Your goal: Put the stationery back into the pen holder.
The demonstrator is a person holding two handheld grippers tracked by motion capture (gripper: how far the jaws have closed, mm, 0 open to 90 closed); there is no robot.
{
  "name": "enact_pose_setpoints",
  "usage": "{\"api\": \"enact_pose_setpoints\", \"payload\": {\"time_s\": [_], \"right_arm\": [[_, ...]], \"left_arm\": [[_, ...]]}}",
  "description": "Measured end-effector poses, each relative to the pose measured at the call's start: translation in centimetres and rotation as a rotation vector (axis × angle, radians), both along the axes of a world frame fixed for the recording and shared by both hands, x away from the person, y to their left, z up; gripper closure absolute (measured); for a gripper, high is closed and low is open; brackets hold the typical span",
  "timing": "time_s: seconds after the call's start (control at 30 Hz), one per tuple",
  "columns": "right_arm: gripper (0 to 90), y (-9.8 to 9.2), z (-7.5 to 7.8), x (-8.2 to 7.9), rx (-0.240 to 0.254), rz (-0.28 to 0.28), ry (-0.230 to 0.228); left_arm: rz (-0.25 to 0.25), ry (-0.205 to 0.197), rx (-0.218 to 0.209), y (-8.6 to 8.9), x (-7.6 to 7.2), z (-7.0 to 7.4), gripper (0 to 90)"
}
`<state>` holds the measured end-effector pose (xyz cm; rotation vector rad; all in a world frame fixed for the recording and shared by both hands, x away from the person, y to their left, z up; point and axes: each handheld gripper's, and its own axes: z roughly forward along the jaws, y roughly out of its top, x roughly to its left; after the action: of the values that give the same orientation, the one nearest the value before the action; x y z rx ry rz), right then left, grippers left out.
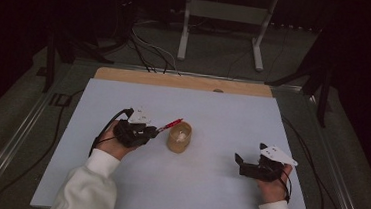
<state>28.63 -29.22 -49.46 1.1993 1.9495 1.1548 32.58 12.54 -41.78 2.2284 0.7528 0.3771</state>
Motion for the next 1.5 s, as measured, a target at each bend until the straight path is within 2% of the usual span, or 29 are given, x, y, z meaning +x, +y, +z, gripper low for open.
{"api": "enact_pose_setpoints", "payload": {"time_s": [0.8,1.5], "right_arm": [[0.0,0.0,0.0,0.0,0.003,-0.001,0.003],[0.0,-0.1,0.0,0.1,0.002,-0.001,0.002]], "left_arm": [[-0.017,0.035,0.028,-1.3,0.6,-0.5,79.8],[-0.018,0.054,0.031,-2.1,1.3,-0.5,79.7]]}}
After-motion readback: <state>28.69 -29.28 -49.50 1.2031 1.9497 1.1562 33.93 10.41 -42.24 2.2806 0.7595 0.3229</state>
